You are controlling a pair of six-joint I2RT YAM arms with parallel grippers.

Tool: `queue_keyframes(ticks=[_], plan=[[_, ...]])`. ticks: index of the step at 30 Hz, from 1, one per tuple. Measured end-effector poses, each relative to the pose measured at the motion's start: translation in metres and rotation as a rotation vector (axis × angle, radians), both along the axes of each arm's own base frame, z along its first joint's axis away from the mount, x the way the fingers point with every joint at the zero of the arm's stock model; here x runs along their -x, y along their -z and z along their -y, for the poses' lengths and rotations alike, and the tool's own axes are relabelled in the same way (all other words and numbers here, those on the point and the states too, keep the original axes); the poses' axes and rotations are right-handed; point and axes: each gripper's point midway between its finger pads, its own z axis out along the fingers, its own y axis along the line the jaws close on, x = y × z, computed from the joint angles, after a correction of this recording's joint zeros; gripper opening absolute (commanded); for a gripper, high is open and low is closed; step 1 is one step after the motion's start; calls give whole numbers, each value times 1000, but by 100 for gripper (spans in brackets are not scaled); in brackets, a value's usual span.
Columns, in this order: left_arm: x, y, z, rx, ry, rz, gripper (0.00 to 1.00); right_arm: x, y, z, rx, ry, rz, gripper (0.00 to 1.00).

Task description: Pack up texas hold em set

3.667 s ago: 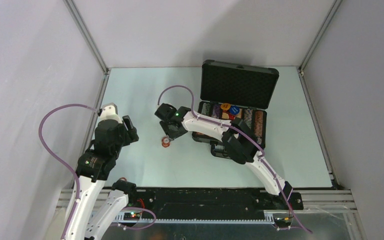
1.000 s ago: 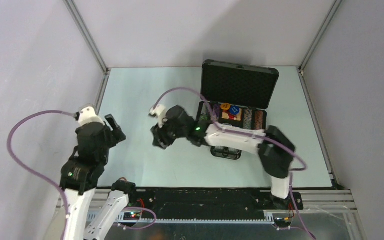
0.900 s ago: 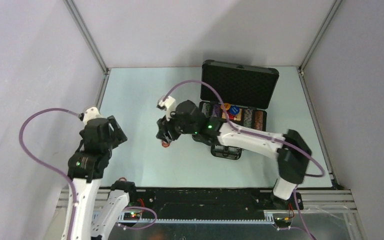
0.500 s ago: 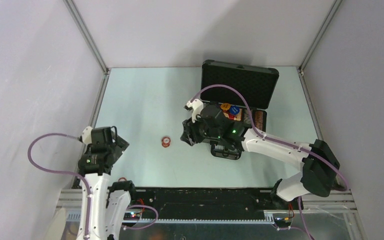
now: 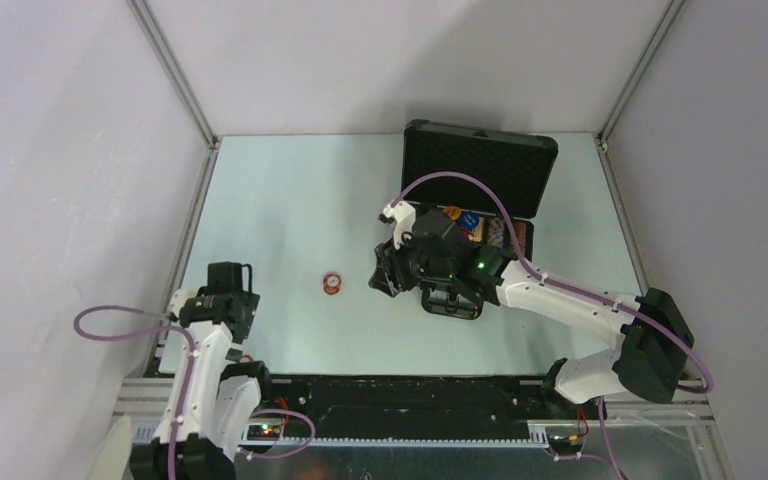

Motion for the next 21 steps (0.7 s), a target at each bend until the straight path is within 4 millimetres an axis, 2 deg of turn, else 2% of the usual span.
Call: queue_keyframes(ticks=[5,14,21], plan=[[15,28,5,53,-96,-97,100,3,5,3,19,-7,-18,54],[17,27,-6,-6,-144,-32,100,9,8,3,23,-30,-38,54],[32,42,-16,-59,-161,-138,100,10,16,1,36,-41,-57,54]])
